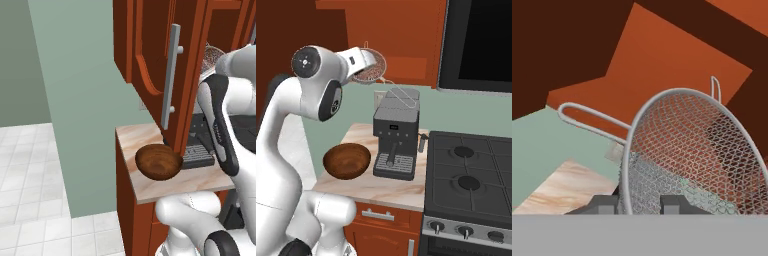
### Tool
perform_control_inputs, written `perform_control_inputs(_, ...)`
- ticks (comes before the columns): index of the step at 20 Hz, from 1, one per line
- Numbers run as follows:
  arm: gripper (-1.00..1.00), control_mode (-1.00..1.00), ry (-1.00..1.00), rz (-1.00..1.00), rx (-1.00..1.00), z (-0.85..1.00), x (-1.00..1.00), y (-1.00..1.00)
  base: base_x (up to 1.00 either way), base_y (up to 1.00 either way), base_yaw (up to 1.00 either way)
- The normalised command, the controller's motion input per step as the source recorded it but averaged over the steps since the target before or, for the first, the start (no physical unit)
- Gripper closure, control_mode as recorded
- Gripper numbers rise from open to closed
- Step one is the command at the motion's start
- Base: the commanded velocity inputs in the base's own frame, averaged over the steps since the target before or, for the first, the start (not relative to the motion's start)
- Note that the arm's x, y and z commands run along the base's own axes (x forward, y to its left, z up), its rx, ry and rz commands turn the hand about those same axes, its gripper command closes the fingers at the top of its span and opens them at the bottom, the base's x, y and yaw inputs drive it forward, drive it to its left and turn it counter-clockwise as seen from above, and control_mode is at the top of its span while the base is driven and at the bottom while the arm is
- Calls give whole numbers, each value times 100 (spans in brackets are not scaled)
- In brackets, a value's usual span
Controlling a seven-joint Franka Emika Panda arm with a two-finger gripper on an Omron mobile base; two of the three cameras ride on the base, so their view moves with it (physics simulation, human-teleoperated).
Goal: Open the cabinet and setup a tea strainer by placing it in the bowl upright.
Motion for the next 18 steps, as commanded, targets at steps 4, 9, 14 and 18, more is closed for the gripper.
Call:
perform_control_inputs(4, 100, -100, 0, 0, 2, -5, -100, -6, 0, 0, 0)
perform_control_inputs(9, 100, -100, 1, 0, 0, -31, -97, -4, 0, 0, 0)
perform_control_inputs(14, 100, -100, 6, 4, 0, -51, -78, 0, 0, 0, 0)
perform_control_inputs(18, 100, -100, 17, 12, 0, -44, -38, 0, 0, 0, 0)
